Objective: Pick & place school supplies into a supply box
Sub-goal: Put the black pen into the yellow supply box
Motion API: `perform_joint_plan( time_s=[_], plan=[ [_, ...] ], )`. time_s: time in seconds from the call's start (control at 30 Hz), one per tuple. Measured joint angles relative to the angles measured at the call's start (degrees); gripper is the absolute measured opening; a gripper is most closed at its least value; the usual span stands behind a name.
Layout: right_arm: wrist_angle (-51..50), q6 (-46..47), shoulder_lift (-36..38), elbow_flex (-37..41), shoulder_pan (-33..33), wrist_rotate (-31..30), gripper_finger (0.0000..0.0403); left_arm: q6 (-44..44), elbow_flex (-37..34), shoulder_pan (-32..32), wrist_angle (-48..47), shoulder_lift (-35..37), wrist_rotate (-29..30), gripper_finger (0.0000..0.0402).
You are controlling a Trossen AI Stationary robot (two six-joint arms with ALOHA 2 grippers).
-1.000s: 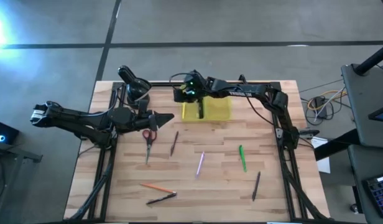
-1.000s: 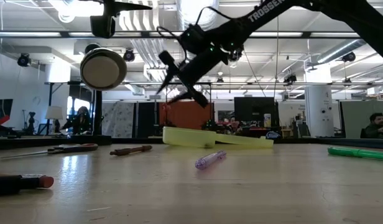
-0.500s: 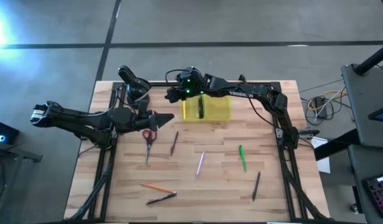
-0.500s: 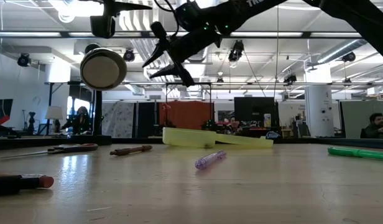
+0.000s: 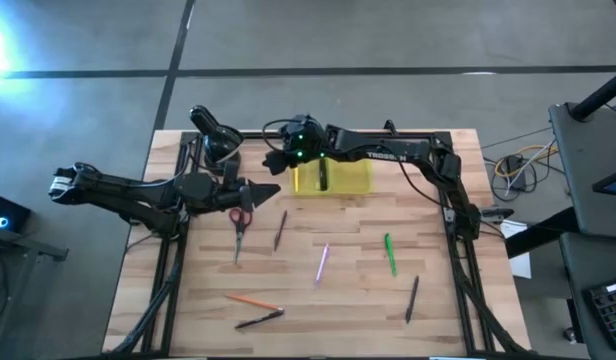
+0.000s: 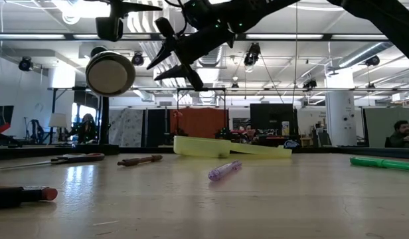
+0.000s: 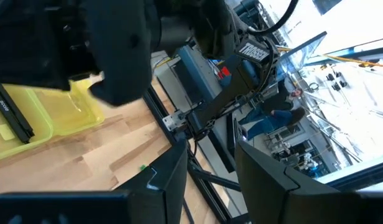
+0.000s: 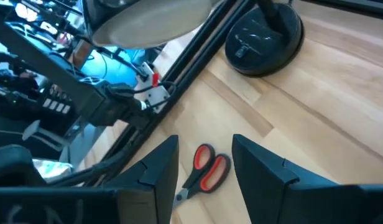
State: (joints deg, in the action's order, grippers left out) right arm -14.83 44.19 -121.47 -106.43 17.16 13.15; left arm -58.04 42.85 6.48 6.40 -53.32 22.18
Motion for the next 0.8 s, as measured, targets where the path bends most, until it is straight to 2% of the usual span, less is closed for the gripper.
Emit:
perform_joint_plan(
  time_s=[0.27,0.47,0.6,0.8],
  plan=[
    [-3.8,-1.2,1.3,0.2,-2.1,-1.6,0.0139,0.4,0.0,0.1,-2.5,0.0,-1.5,0.0119],
    [-16.5,-3.3,7.2,2.9,-4.5,-12.3,0.0141,0.4,0.0,0.6,-4.6,0.0,-2.2,0.0119],
    [-19.2,-2.9,13.1,8.9,-5.4,-13.3,0.0136,0.5,0.0,1.1,-6.8,0.1,-2.2,0.0119],
    [-19.2,-0.6,26.7,23.3,-8.1,-14.1,0.0136,1.0,0.0,1.3,-9.6,0.9,-2.6,0.0119]
  ],
)
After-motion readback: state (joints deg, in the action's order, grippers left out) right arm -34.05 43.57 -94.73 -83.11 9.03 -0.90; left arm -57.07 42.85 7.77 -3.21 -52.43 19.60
